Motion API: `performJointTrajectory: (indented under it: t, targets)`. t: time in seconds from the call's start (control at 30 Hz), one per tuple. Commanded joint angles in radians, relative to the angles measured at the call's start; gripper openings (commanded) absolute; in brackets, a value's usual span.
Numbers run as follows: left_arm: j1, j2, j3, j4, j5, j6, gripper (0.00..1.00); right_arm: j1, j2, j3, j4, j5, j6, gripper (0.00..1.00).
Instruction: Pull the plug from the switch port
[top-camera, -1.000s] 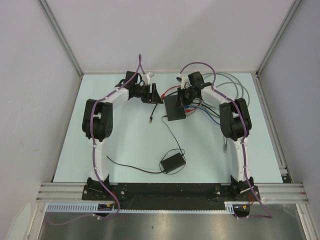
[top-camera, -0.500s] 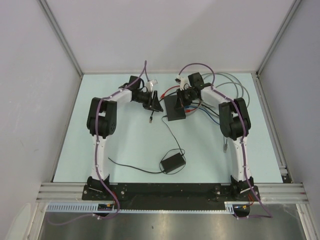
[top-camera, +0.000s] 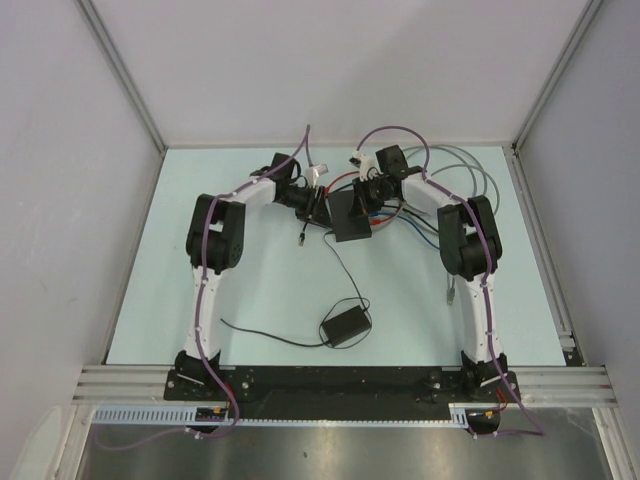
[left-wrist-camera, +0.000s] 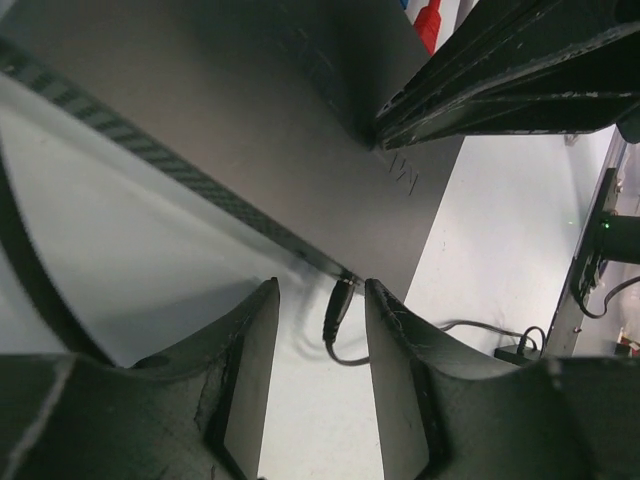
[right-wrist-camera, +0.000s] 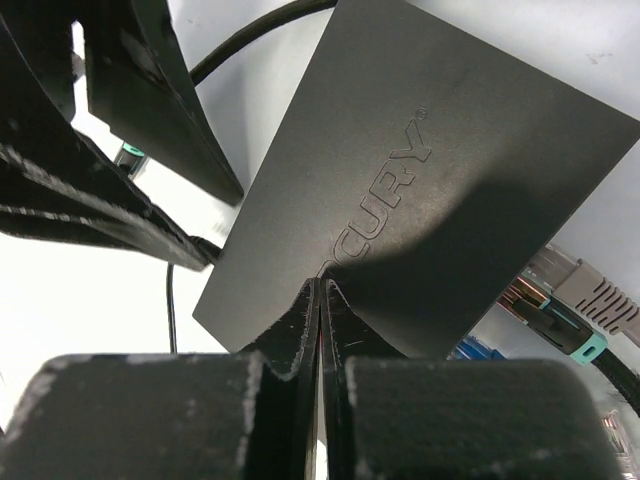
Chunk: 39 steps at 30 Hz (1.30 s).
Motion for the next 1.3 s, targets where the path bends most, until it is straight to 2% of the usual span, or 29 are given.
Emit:
performJointTrajectory:
  t: [0.0,0.4,0.57,0.93,1.23,1.27]
  targets:
    - [-0.007,0.02,0.044,-0.039,0.014,0.041,0.46,0.012,0.021,-0.047,-0.075,0.072,-0.038,0.0]
    - [-0.009,0.028,0.043,-0.073,0.046,0.09,0.43,0.015,0.027,-0.05,-0.082,0.083,-0.049,0.0]
    - [-0.013,0.054,0.061,-0.157,0.038,0.132,0.4,0.017,0.027,-0.053,-0.075,0.087,-0.049,0.0]
    - [-0.024,0.075,0.086,-0.163,0.025,0.129,0.36,0.02,0.021,-0.058,-0.071,0.098,-0.054,0.0]
    - [-0.024,0.097,0.112,-0.183,0.025,0.124,0.19,0.024,0.021,-0.061,-0.072,0.107,-0.057,0.0]
    - [-0.024,0.097,0.119,-0.183,0.025,0.13,0.15,0.027,0.019,-0.063,-0.072,0.11,-0.058,0.0]
